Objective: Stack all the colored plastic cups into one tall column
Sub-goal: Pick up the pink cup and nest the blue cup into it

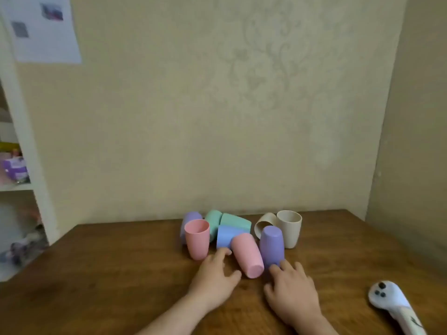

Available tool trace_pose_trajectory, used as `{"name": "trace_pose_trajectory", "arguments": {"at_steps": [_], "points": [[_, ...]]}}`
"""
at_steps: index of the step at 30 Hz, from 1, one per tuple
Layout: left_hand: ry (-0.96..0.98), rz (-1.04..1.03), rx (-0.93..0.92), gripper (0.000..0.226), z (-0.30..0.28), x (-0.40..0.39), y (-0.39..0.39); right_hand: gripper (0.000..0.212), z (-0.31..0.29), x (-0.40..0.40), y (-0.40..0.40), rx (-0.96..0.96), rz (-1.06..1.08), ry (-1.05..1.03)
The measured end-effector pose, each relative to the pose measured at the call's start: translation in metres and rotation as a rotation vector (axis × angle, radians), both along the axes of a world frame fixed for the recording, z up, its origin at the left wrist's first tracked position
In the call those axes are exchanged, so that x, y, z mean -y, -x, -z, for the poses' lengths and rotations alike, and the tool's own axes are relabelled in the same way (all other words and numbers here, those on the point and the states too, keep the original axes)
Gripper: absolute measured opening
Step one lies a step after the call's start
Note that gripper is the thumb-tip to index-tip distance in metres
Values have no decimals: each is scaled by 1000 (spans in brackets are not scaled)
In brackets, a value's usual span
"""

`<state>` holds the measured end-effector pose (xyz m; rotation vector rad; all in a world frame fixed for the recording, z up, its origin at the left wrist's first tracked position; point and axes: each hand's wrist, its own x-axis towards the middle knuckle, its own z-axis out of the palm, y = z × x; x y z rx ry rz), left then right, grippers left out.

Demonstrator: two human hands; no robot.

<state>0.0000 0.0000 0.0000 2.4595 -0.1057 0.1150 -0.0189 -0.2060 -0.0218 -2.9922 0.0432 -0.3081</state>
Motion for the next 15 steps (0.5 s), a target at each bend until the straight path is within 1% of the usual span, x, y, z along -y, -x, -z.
{"name": "trace_pose_trajectory", "arguments": {"at_steps": [1, 2, 4, 6, 8, 9, 11, 13, 15], "points": [[81, -16, -19, 60, 0, 13, -10, 39, 2, 0, 0, -6, 7, -17], [118, -68, -54, 71, -4, 26, -17, 39, 5, 2, -2, 14, 13, -32], [65, -150, -82, 89, -10, 48, -31, 39, 11, 5, -4, 43, -9, -23], [6, -219, -78, 102, -11, 61, -44, 40, 14, 6, -4, 52, -7, -31], [-73, -213, -93, 110, -10, 64, -51, 41, 17, 9, -6, 82, -3, -50], [-97, -198, -101, 111, -7, 65, -53, 40, 18, 9, -6, 79, -5, -45], [-78, -185, -99, 104, -1, 63, -52, 37, 19, 10, -6, 74, 0, -46], [-14, -161, -72, 95, 5, 57, -46, 35, 19, 10, -7, 70, 2, -51], [95, -110, -55, 89, 13, 47, -33, 33, 19, 10, -6, 67, 2, -60]]}}
